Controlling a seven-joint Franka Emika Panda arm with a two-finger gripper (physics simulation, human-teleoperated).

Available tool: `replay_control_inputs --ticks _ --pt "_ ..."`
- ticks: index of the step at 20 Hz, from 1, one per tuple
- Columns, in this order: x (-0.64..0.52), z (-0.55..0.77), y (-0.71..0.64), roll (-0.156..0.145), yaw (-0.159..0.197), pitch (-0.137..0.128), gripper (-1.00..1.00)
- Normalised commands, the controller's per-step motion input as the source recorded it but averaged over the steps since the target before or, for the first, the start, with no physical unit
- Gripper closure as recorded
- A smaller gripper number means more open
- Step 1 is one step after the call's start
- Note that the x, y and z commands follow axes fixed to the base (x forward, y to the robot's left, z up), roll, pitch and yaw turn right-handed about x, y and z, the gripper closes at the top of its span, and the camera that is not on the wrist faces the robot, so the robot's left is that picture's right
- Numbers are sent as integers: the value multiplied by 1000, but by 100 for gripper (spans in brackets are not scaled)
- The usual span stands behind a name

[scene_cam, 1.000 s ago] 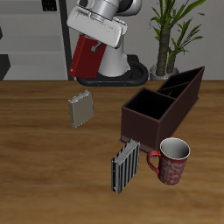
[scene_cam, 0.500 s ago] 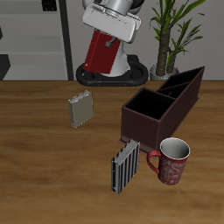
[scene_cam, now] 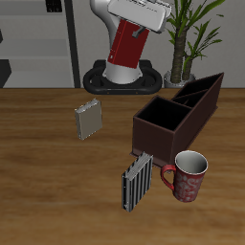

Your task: Place the red book into the left desk caddy's left compartment and place the yellow book into the left desk caddy's left compartment

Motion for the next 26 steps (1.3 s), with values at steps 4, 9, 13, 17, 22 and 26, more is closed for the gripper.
replay_control_inputs --ticks 4,9,13,17,22,26 --pt "-194 -202 293 56 -32 23 100" --pt "-168 -251 273 38 13 -11 100" --pt "-229 -129 335 82 42 -20 100" --pt "-277 -126 275 60 13 -30 100" --pt "-235 -120 210 37 22 -37 100" --pt "-171 -239 350 31 44 -11 100"
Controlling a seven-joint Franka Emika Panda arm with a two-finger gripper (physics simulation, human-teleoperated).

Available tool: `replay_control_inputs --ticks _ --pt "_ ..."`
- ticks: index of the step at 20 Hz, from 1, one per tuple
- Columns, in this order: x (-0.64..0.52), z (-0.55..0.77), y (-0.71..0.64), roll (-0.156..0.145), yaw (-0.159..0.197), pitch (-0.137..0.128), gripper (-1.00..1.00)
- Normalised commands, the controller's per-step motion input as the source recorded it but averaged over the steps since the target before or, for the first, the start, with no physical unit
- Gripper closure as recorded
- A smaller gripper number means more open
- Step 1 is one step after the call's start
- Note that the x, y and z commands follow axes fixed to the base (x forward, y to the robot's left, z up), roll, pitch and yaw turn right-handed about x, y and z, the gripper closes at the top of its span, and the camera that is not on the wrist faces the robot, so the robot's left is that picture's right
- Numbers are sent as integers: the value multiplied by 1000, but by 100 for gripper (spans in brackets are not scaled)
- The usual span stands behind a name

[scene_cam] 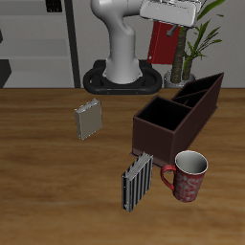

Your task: Place the red book into the left desk caddy's left compartment and place the yellow book into the left desk caddy's left compartment

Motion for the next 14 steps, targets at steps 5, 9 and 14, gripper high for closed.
replay_control_inputs --ticks 5,9,14 --pt "-22 -273 397 48 11 54 100" --pt "-227 -99 249 36 1 -8 100" --pt "-311 41 232 34 24 -59 100"
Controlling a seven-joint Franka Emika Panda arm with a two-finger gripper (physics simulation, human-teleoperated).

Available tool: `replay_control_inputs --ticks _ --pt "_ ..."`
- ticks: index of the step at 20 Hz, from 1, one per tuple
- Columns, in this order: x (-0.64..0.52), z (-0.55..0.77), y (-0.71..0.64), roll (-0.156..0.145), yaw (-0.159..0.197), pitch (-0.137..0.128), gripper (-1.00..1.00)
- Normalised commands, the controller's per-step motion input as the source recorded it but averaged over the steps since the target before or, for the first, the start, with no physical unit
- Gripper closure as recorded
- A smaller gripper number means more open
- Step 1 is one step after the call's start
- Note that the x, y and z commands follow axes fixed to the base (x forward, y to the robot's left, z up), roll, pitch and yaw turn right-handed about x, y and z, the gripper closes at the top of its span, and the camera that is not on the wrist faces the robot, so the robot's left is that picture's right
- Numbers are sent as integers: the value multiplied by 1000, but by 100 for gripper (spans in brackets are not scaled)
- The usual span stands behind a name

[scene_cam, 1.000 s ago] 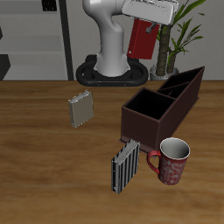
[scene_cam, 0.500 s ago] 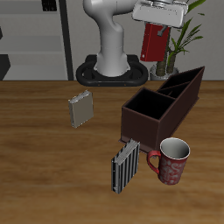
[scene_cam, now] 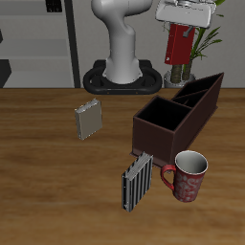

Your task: Place the red book into the left desk caddy's left compartment and place the yellow book into the left desk caddy's left compartment

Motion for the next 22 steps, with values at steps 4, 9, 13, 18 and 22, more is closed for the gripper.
replay_control_inputs --ticks 4,9,13,18,22 --pt "-147 56 178 55 -8 -10 100" --pt "-89 -50 174 13 5 -26 100" --pt "-23 -26 337 54 -64 33 100" --pt "-48 -17 318 76 49 -2 100" --pt "133 -66 168 71 29 0 100"
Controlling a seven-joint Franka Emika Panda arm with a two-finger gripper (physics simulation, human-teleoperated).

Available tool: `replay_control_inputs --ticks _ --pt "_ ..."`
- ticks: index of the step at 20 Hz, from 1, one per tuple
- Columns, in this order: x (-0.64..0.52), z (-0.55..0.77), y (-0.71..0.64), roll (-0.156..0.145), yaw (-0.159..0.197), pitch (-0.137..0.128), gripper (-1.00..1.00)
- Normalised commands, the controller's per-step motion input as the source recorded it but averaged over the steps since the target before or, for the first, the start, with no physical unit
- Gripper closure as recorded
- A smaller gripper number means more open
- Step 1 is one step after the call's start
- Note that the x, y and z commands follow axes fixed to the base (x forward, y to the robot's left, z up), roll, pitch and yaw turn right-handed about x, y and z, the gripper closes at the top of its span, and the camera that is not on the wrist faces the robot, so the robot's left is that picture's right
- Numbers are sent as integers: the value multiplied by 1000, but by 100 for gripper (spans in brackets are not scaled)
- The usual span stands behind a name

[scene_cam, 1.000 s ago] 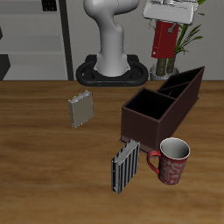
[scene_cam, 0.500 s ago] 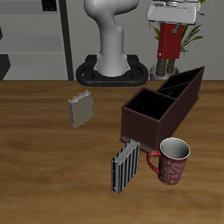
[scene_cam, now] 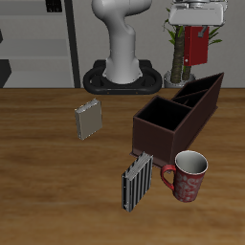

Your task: Place the red book into the left desk caddy's left compartment and place the yellow book into the left desk caddy's left compartment

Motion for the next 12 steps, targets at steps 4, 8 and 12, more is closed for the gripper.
replay_control_inputs --ticks 4,8,12 --pt "94 -15 101 42 33 -35 100" --pt "176 -161 234 55 53 20 100" --pt "156 -118 22 -13 37 -9 100"
